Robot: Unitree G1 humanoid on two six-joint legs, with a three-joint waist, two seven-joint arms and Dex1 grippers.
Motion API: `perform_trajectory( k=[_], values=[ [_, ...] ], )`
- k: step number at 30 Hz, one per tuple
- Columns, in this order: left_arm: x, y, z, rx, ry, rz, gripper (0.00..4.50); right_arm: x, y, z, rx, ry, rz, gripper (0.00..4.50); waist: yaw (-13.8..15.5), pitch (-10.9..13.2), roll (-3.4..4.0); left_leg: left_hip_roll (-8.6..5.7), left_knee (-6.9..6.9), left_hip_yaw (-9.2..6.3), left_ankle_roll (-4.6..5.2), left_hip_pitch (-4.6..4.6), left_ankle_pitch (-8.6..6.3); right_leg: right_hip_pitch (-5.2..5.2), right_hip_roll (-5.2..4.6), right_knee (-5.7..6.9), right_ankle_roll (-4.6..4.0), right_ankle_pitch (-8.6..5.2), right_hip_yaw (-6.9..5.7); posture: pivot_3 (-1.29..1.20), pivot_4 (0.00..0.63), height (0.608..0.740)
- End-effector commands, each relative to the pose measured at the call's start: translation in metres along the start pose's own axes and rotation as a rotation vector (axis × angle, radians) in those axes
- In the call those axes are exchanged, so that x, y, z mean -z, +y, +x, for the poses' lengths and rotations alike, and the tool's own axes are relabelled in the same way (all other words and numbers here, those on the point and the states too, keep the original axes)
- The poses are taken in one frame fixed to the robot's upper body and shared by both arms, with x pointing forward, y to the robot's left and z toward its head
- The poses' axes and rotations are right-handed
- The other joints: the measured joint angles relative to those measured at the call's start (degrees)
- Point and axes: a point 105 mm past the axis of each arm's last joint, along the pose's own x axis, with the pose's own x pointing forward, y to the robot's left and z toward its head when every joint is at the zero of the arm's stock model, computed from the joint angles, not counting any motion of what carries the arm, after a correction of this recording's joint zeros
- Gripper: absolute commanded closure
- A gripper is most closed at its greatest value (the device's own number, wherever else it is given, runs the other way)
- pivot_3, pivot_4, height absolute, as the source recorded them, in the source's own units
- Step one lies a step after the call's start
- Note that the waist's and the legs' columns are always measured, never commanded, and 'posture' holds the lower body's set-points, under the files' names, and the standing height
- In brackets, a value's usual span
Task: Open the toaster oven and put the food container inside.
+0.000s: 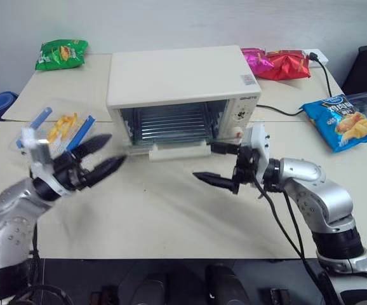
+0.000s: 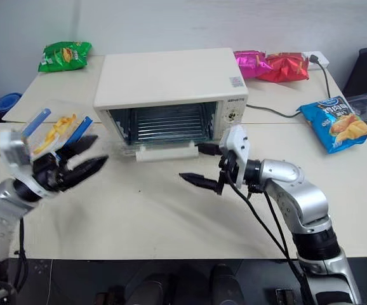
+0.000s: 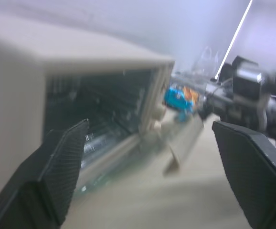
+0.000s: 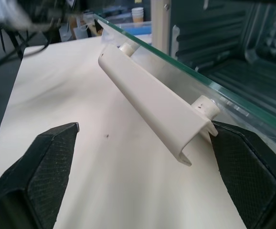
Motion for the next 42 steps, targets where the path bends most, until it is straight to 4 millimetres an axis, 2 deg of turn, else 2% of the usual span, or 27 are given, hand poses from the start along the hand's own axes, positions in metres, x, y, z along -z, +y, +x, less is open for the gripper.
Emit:
perform_trajectory(
  k=[1,4,8,12,16,19,22,27,30,33,35,39,42],
  values=[
    [-0.009,0.014,-0.001,-0.025,0.003,0.017,1.15,-0.012,0.011,0.004,-0.044,-0.04,-0.066,0.0,0.1,0.0,0.0,-0.05,-0.05,-0.01,0.0,0.07,0.0,-0.04,0.04,0.04,0.0,0.0,0.01,0.0,0.15,0.74],
    [-0.002,0.027,0.002,-0.056,0.036,0.027,2.1,-0.012,0.009,0.004,-0.03,-0.047,-0.071,0.0,0.1,0.0,0.0,-0.08,-0.04,-0.07,0.0,0.07,0.0,-0.09,0.06,0.08,0.0,0.0,-0.03,0.0,0.15,0.74],
    [0.03,0.038,0.031,-0.009,0.123,0.053,3.28,-0.008,0.006,0.002,-0.004,-0.038,-0.097,0.0,0.4,0.0,0.0,-0.1,0.01,-0.13,-0.01,0.03,0.0,-0.1,0.06,0.19,0.0,0.0,-0.09,0.0,0.15,0.74],
    [0.043,0.043,0.047,0.032,0.134,0.073,4.46,-0.002,0.004,-0.005,0.032,-0.03,-0.101,0.0,0.6,0.0,-0.01,-0.14,0.14,-0.17,-0.01,-0.03,0.0,-0.08,0.06,0.24,0.01,0.0,-0.15,0.0,0.15,0.74],
    [0.048,0.042,0.053,0.075,0.141,0.077,4.49,0.007,0.0,-0.021,0.127,-0.024,-0.085,0.0,0.4,0.0,-0.02,-0.13,0.14,-0.24,-0.03,-0.03,-0.02,-0.13,0.13,0.33,0.01,0.01,-0.2,0.0,0.15,0.74],
    [0.056,0.038,0.053,0.115,0.177,0.095,4.49,0.023,0.004,-0.051,0.222,-0.006,-0.046,0.0,0.6,0.0,-0.03,-0.14,0.16,-0.25,-0.03,-0.03,-0.02,-0.1,0.12,0.33,0.01,0.01,-0.19,0.0,0.15,0.74],
    [0.077,0.027,0.048,0.194,0.279,0.145,4.49,0.039,0.008,-0.087,0.339,0.027,-0.026,0.0,1.6,0.0,-0.03,-0.17,0.2,-0.26,-0.02,-0.04,-0.03,-0.08,0.13,0.32,0.03,0.02,-0.18,0.0,0.15,0.74],
    [0.099,0.019,0.04,0.193,0.325,0.153,4.49,0.034,0.003,-0.111,0.451,0.023,-0.085,0.0,1.5,0.0,-0.03,-0.15,0.41,-0.2,-0.02,0.06,-0.04,-0.02,0.2,0.33,0.03,0.06,-0.04,0.0,0.15,0.74],
    [0.111,0.017,0.031,0.148,0.355,0.163,4.49,0.023,0.0,-0.113,0.449,-0.023,-0.147,0.0,1.6,0.0,-0.03,-0.1,0.42,-0.24,-0.05,0.08,-0.04,-0.01,0.25,0.35,0.02,0.07,0.08,0.0,0.15,0.74],
    [0.108,0.02,0.029,0.06,0.295,0.143,4.49,0.014,0.001,-0.11,0.426,-0.093,-0.193,0.0,1.6,0.0,-0.03,-0.1,0.39,-0.28,-0.07,0.07,-0.07,-0.05,0.29,0.32,0.02,0.07,0.12,0.0,0.15,0.74],
    [0.103,0.017,0.019,0.004,0.25,0.154,4.49,0.012,-0.005,-0.101,0.428,-0.109,-0.18,0.0,1.6,0.0,-0.03,-0.1,0.42,-0.35,-0.07,0.04,-0.07,-0.04,0.29,0.3,0.02,0.07,0.11,0.0,0.15,0.74],
    [0.097,0.017,-0.013,-0.156,0.202,0.15,3.59,0.008,-0.01,-0.081,0.397,-0.196,-0.157,0.0,1.3,0.0,-0.02,-0.06,0.37,-0.41,-0.15,0.18,-0.14,-0.1,0.46,0.32,-0.02,0.08,0.2,0.0,0.15,0.74],
    [0.068,0.038,-0.06,-0.504,0.01,0.09,2.72,0.001,-0.008,-0.064,0.335,-0.271,-0.145,0.0,1.5,0.0,-0.02,-0.02,0.39,-0.5,-0.18,0.14,-0.15,-0.12,0.49,0.31,-0.03,0.08,0.24,0.0,0.15,0.74]
  ],
)
